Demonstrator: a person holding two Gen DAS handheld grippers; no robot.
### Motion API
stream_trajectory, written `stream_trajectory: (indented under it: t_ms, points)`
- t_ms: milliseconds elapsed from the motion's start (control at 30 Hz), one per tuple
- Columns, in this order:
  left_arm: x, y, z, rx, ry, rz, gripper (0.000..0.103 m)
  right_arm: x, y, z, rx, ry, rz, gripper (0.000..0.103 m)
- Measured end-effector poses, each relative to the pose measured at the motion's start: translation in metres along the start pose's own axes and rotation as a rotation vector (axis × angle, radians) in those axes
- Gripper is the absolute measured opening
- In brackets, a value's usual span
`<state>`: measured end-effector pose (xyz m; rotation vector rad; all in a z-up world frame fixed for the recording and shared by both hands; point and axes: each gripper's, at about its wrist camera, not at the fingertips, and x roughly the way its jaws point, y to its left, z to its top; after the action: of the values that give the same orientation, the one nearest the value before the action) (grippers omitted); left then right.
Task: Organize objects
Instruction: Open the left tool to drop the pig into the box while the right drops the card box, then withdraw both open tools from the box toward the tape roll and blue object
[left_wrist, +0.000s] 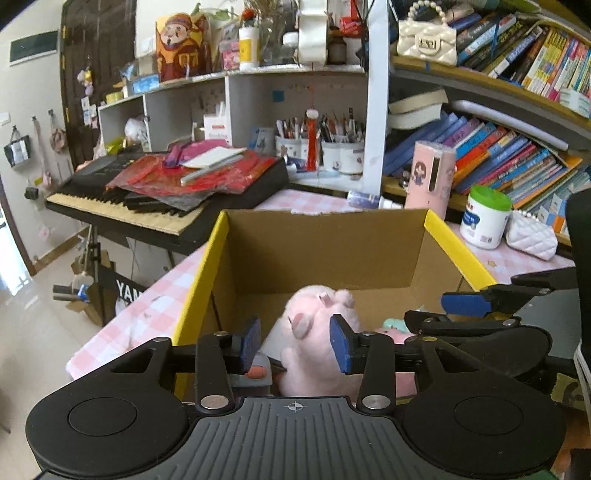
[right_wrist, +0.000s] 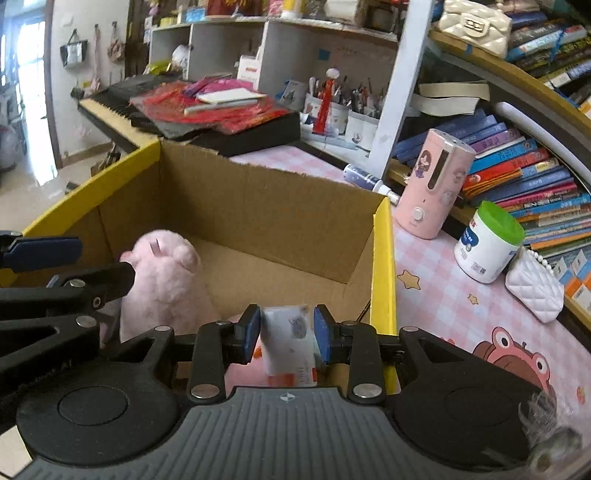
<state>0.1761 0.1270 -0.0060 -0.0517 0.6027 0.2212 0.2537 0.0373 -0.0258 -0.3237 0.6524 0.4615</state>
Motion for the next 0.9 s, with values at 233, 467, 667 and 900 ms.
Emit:
stream_trajectory:
  t_ms: [233,467,667,900]
  points:
    - [-0.026,0.008,0.001,-0.041,-0.066,0.009,0.067,-0.03,-0.003,-0.001,0.059,-0.072,-0.038,0.04]
    - [-0.058,0.015,-0.007,-0.071,-0.13,0.005,0.081,-0.072,0.002,-0.011,0.108,-0.139,-0.109,0.055]
    - [-0.076,0.024,-0.025,-0.081,-0.112,0.001,0.084,-0.094,0.018,-0.033,0.127,-0.12,-0.151,0.064]
    - [-0.097,0.034,-0.058,-0.074,-0.043,0.027,0.087,-0.112,0.043,-0.07,0.131,-0.036,-0.163,0.07]
